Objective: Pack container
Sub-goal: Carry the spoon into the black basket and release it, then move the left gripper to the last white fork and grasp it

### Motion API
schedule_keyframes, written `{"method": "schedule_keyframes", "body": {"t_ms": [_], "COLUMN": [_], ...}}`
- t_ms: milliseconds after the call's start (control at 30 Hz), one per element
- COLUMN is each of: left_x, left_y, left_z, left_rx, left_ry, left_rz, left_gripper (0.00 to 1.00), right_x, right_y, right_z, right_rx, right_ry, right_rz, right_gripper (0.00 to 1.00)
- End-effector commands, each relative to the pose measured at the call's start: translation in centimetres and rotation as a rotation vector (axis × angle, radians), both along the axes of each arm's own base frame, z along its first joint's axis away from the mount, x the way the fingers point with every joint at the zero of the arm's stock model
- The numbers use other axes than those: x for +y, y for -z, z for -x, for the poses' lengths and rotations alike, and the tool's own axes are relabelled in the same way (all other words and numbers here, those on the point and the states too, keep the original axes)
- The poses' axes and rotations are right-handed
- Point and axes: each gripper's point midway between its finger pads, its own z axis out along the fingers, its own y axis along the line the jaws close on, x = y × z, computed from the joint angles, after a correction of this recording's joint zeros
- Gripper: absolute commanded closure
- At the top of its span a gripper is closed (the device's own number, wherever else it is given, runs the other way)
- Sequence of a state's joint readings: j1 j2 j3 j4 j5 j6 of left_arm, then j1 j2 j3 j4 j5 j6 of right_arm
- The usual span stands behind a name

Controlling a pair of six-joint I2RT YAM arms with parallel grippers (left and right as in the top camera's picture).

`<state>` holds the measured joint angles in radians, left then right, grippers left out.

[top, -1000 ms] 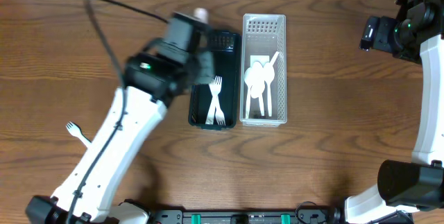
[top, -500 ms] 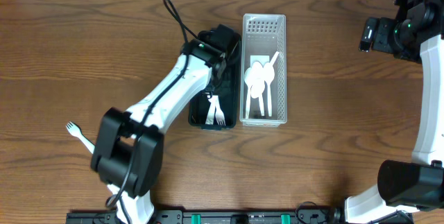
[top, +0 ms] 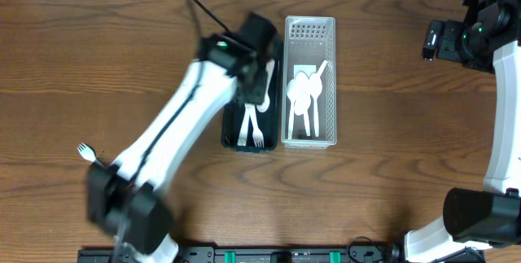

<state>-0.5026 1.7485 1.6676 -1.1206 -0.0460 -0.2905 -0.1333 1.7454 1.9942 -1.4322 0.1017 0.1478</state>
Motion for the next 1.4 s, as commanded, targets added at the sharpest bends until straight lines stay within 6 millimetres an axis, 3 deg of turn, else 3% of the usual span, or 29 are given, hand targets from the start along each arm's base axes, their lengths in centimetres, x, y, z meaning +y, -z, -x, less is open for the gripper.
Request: {"method": "schedule_keyframes", "body": {"t_ms": [0,100,267,400,467,533,733,1033,1200,1367], "left_x": [5.8,12.0,22.3,28.4,30.7,32.8,36.1,38.0,38.3,38.6], "left_y": [-7.5,-10.2,-11.2,-9.8,-8.3,-5.5,2.4,12.4,15.8,17.2], "left_z": [-0.3,1.4,5.6,8.0,8.8,9.3,10.6,11.6,10.8,9.6], "left_rx": [-0.224,-0.266,-0.213,-0.161,-0.131,-0.092,-0.003,0.200,0.256,0.240], "left_ry": [-0.104,-0.297,-0.674,-0.903,-0.992,-1.077,-1.230,-1.240,-1.204,-1.113], "left_rz": [-0.091,-0.133,-0.155,-0.182,-0.178,-0.141,-0.019,0.047,0.064,0.079], "left_gripper": [0.37,0.32,0.29,0.25,0.24,0.23,0.18,0.14,0.14,0.14], "right_x": [-0.3,-0.3,-0.3,-0.3,-0.3,-0.3,-0.3,-0.3,-0.3,-0.2], "right_y": [-0.1,-0.1,-0.1,-0.2,-0.2,-0.2,-0.2,-0.2,-0.1,0.0], "right_z": [0.0,0.0,-0.1,-0.3,-0.3,-0.3,-0.3,-0.2,-0.1,0.0], "right_rx": [-0.001,0.000,-0.003,-0.009,-0.011,-0.011,-0.006,-0.004,0.002,0.003], "right_ry": [-0.008,-0.017,-0.019,-0.024,-0.024,-0.024,-0.039,-0.038,-0.032,-0.021], "right_rz": [0.009,0.013,0.014,0.017,0.017,0.017,0.023,0.022,0.018,0.009], "right_gripper": [0.01,0.01,0.01,0.01,0.01,0.01,0.01,0.01,0.01,0.01]}}
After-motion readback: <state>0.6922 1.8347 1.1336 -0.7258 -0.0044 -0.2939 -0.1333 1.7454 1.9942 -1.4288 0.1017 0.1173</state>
